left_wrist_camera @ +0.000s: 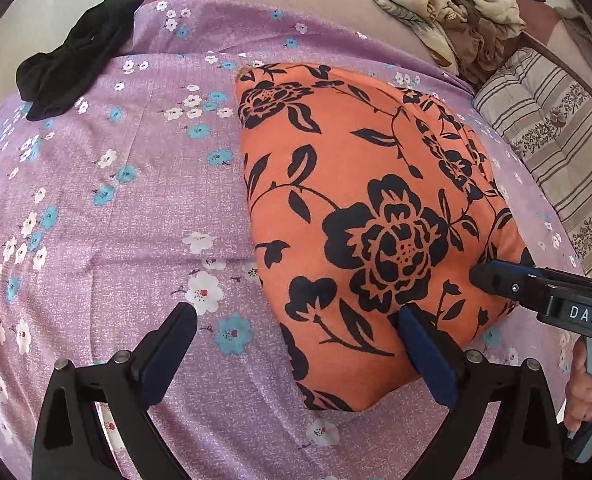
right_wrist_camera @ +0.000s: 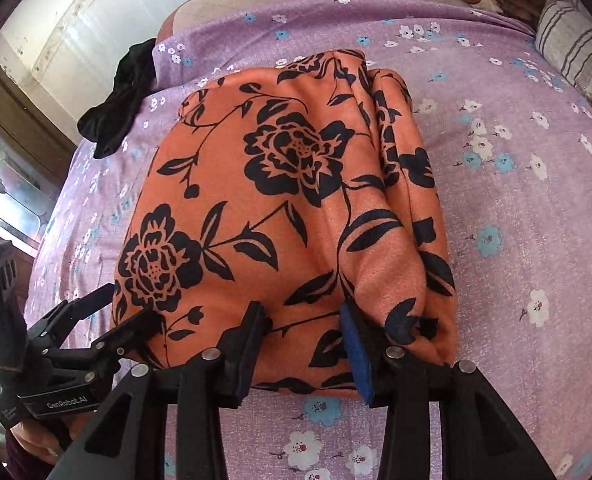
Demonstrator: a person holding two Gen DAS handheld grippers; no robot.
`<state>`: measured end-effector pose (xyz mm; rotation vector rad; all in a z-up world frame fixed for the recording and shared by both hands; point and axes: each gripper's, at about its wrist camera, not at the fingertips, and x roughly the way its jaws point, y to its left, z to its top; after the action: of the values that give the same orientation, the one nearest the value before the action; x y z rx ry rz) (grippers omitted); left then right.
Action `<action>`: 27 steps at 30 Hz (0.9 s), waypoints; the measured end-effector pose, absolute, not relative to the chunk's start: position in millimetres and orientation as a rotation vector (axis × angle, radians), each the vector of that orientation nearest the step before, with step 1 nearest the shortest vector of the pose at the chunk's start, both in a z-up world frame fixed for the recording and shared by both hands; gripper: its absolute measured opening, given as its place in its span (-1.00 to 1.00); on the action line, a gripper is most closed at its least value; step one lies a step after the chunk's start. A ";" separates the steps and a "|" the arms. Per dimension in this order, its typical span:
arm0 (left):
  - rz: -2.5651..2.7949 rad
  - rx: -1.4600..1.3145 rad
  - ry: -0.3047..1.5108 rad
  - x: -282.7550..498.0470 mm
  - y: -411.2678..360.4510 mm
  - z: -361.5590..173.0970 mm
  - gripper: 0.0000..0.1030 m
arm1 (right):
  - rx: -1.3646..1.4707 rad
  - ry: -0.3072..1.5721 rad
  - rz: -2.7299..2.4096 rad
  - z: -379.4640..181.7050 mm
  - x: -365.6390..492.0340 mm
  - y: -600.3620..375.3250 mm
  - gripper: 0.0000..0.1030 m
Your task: Fold small clothes
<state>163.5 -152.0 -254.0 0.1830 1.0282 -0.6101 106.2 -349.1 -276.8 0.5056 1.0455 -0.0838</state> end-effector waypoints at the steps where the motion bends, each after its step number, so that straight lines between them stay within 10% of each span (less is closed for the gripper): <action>1: -0.616 0.182 1.011 161.6 -151.5 -250.2 0.96 | 0.514 1.045 -0.079 -277.3 105.6 -350.7 -0.15; 27: -0.486 0.124 1.006 226.4 -157.8 -245.1 0.96 | 0.666 0.903 -0.072 -269.2 148.8 -400.3 -0.16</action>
<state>226.4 -157.8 -245.1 0.1240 1.0055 -0.4856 148.8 -400.3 -269.2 0.6662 0.9034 -0.0721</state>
